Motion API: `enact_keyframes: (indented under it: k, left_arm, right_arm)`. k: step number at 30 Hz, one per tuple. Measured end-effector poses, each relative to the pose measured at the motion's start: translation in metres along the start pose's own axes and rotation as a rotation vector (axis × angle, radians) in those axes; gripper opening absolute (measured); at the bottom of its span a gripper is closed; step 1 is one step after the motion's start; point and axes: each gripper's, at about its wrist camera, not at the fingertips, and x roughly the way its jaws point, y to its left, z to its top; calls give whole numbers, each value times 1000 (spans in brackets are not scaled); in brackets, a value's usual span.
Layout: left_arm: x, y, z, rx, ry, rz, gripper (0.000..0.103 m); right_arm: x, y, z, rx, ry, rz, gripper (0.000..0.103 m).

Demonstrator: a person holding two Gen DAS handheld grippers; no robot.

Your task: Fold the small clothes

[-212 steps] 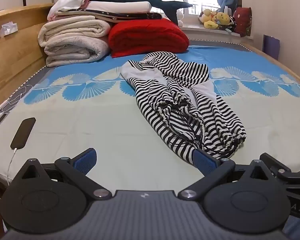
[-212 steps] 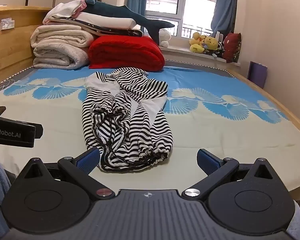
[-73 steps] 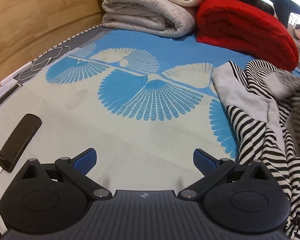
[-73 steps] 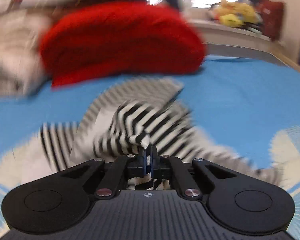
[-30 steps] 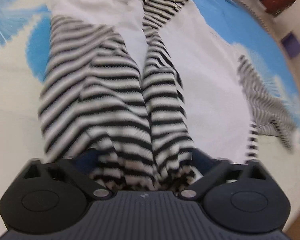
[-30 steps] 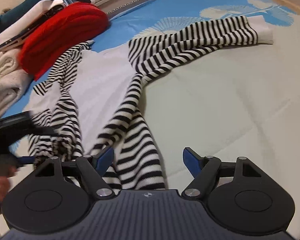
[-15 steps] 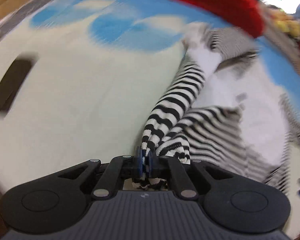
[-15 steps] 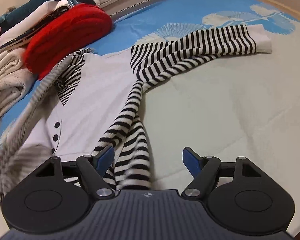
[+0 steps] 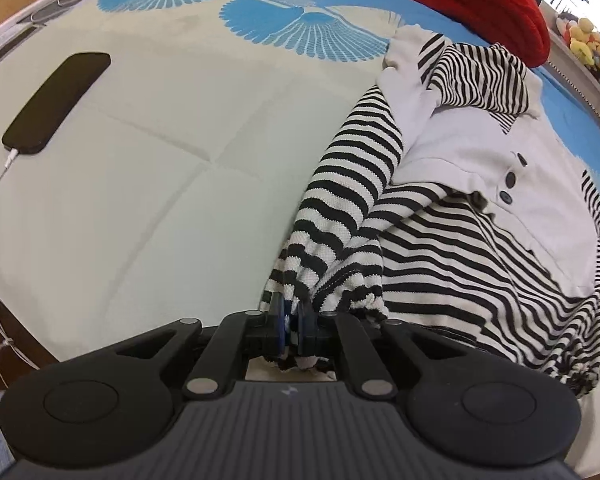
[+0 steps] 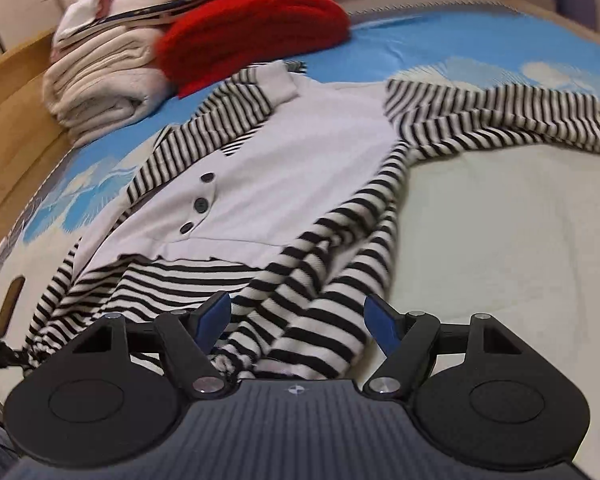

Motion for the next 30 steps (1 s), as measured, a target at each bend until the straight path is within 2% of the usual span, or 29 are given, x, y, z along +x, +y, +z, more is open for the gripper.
enact_keyframes:
  k: [1, 3, 4, 5, 6, 7, 10, 14, 16, 18, 20, 21, 22, 24, 26, 27, 28, 30]
  left_arm:
    - [0, -1, 0, -2, 2, -3, 6]
    - [-2, -4, -2, 3, 5, -6, 6]
    - [-3, -6, -3, 10, 6, -7, 6]
    - [-5, -6, -6, 19, 6, -6, 6]
    - [-4, -8, -6, 26, 9, -11, 6]
    - [-5, -9, -9, 32, 15, -21, 6]
    - [-4, -11, -18, 38, 52, -77, 7]
    - [2, -20, -24, 87, 82, -101, 7]
    - [4, -20, -27, 99, 98, -104, 7]
    - [3, -16, -23, 112, 97, -104, 8]
    - [1, -10, -18, 107, 99, -101, 12]
    - [-2, -7, -16, 106, 94, -108, 15]
    - [-6, -6, -15, 108, 82, -121, 15]
    - [-17, -4, -9, 111, 40, -149, 19]
    - [-28, -9, 0, 105, -9, -176, 46]
    - [-30, -16, 2, 104, -31, -177, 67]
    - [-31, -24, 7, 113, -52, -159, 74]
    - [-21, -39, 17, 145, -59, -125, 81]
  right_arm:
    - [9, 0, -2, 11, 16, -18, 80]
    - [32, 0, -9, 24, 102, -67, 80]
    - [39, 1, -14, 6, 142, -64, 75]
    - [39, 3, -22, -46, 125, -72, 65]
    - [36, 9, -26, -134, 101, -112, 12]
    - [32, 10, -28, -180, 103, -119, 6]
    - [6, -25, -20, -43, 95, -107, 6]
    - [-32, -68, -28, 77, 108, -80, 6]
    - [-34, -75, -37, 55, 145, -113, 6]
    - [-29, -68, -47, -34, 184, -146, 7]
    - [-32, -64, -45, -67, 193, -159, 22]
    - [-34, -63, -43, -74, 189, -182, 43]
    - [-38, -61, -38, -71, 167, -218, 59]
    - [-53, -57, -25, -78, 72, -240, 63]
    - [-67, -54, -11, -47, -43, -222, 73]
    - [-68, -49, -6, -37, -81, -202, 76]
    - [-63, -43, -1, -38, -92, -184, 76]
    - [-42, -29, 3, -69, -43, -184, 76]
